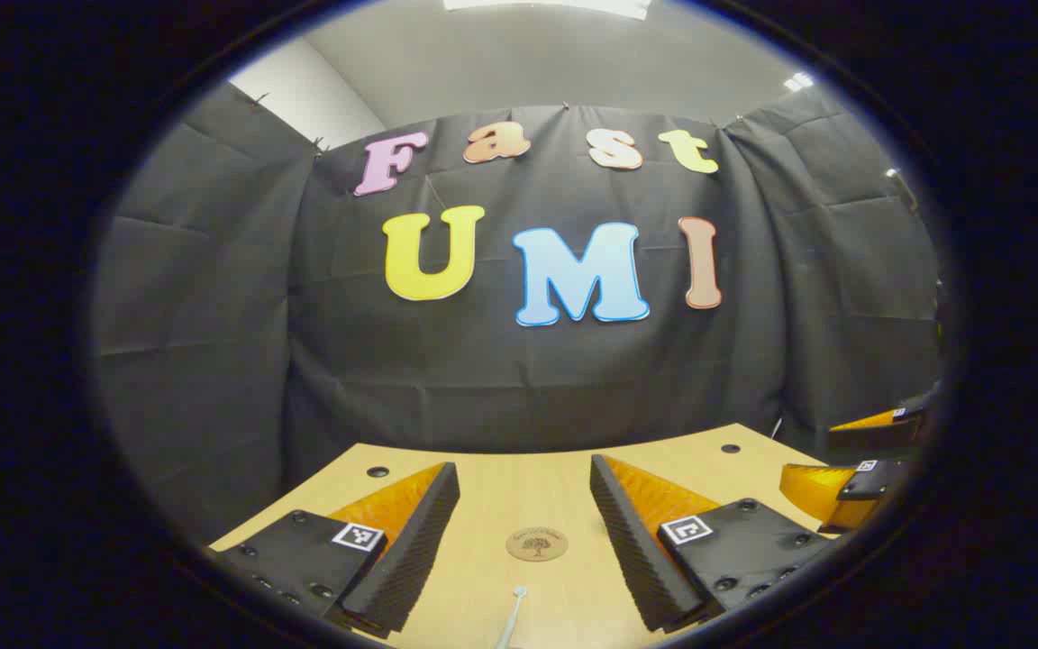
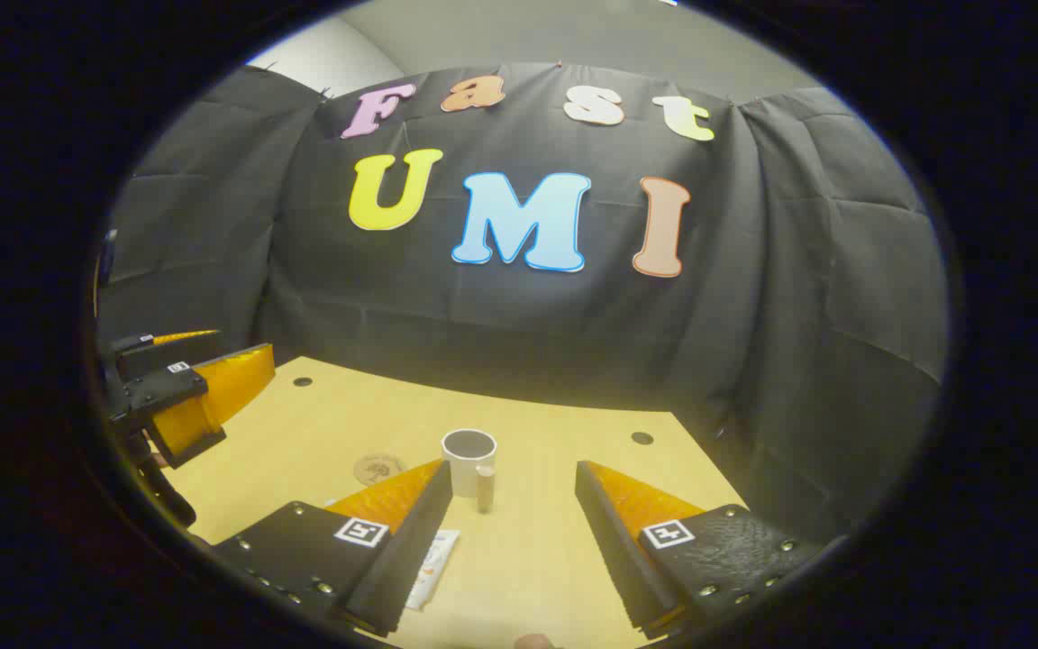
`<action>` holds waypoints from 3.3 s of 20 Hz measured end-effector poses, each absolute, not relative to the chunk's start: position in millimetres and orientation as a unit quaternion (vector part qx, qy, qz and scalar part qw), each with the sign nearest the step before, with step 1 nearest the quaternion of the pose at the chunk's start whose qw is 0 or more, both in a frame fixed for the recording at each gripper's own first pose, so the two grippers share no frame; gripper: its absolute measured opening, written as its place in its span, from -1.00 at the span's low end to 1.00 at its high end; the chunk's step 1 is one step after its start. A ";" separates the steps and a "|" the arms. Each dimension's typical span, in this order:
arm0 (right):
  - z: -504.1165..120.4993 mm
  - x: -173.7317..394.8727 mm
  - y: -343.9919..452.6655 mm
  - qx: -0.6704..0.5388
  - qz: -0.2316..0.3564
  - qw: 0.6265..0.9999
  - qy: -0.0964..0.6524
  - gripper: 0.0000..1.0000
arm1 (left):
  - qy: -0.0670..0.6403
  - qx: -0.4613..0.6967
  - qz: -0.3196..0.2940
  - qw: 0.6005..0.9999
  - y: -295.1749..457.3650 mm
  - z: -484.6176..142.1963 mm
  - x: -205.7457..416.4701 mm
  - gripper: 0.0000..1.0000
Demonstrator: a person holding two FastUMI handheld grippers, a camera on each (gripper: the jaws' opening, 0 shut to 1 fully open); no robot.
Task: Put the toothbrush and toothpaste on the desktop into the cup, then pick up the cup and place it on the coaster on the desktop.
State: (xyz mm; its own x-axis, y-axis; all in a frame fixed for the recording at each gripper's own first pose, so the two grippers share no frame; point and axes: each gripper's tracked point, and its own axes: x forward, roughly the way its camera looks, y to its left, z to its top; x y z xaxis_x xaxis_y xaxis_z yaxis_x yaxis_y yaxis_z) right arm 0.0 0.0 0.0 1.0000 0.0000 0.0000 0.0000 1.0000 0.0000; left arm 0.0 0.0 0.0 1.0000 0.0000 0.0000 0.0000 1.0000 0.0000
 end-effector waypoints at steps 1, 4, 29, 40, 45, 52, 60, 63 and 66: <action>0.7 -0.3 0.0 -0.002 0.000 1.000 -0.002 0.74 | 0.002 -0.002 0.000 1.000 0.6 -1.2 0.1 0.86; 0.6 -0.2 5.7 -0.004 0.007 1.000 0.001 0.75 | 0.009 -0.004 0.002 1.000 1.9 -4.1 0.6 0.91; -67.2 30.8 48.7 0.030 0.070 0.985 0.153 0.74 | 0.125 -0.005 -0.026 0.992 5.5 -75.9 18.7 0.92; -116.8 52.2 90.0 0.068 0.116 0.952 0.274 0.75 | 0.310 -0.059 -0.007 0.949 21.8 -181.8 20.3 0.93; -139.9 62.1 99.0 0.090 0.115 0.934 0.325 0.77 | 0.398 -0.077 -0.004 0.914 25.9 -228.8 13.5 0.94; -167.2 77.4 106.7 0.087 0.108 0.912 0.386 0.78 | 0.498 -0.079 -0.008 0.864 26.7 -276.0 6.4 0.97; -189.6 84.1 116.1 0.091 0.113 0.880 0.452 0.78 | 0.583 -0.063 -0.028 0.810 20.7 -310.6 3.8 0.97; -197.1 84.3 118.4 0.091 0.110 0.869 0.474 0.78 | 0.611 -0.050 -0.030 0.789 22.7 -318.6 -1.4 0.97; -202.1 86.4 121.3 0.083 0.110 0.862 0.487 0.79 | 0.619 -0.030 -0.040 0.784 22.5 -318.8 1.3 0.92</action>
